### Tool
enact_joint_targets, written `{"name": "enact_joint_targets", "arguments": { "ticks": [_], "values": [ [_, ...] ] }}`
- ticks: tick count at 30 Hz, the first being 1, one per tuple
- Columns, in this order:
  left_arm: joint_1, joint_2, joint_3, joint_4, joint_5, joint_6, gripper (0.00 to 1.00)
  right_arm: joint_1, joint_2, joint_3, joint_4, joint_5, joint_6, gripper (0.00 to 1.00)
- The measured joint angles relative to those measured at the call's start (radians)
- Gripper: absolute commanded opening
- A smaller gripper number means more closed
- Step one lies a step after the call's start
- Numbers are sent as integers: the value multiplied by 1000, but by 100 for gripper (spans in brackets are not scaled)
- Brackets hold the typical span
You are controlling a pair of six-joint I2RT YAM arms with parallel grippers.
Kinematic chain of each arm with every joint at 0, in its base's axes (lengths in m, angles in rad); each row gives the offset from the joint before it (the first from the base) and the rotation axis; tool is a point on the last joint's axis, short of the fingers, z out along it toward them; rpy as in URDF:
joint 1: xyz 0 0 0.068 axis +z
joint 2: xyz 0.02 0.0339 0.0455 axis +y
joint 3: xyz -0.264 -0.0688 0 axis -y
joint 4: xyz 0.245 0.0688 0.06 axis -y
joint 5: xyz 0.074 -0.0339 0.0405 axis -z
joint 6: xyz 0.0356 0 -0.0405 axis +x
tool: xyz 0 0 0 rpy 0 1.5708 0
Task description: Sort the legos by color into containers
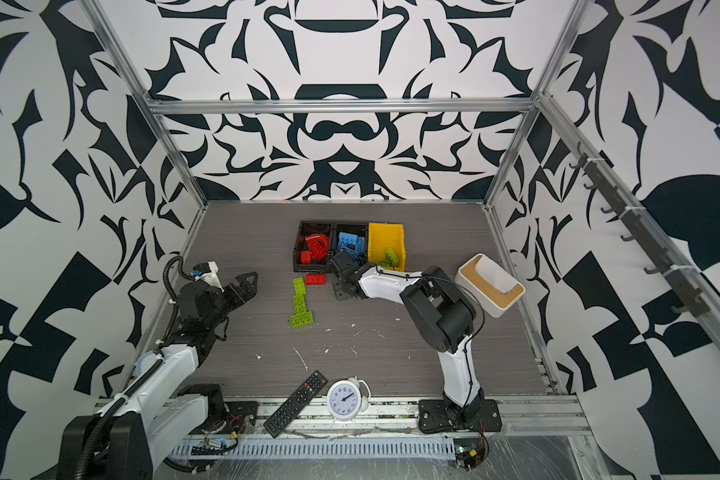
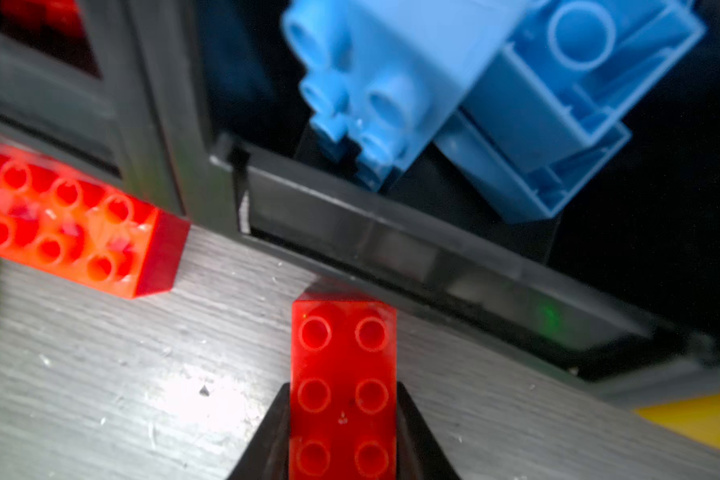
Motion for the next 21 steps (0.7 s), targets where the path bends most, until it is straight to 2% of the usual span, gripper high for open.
{"name": "enact_joint_targets", "arguments": {
  "ticks": [7,15,21],
  "values": [
    [0,0,0,0,0,0,99,25,-51,-57,0,-15,-2,24],
    [0,1,0,0,0,0,100,80,-171,-70,26,-50,-14,21],
    [0,1,0,0,0,0,99,79,-157,22,74,-48,-39,21]
  ]
}}
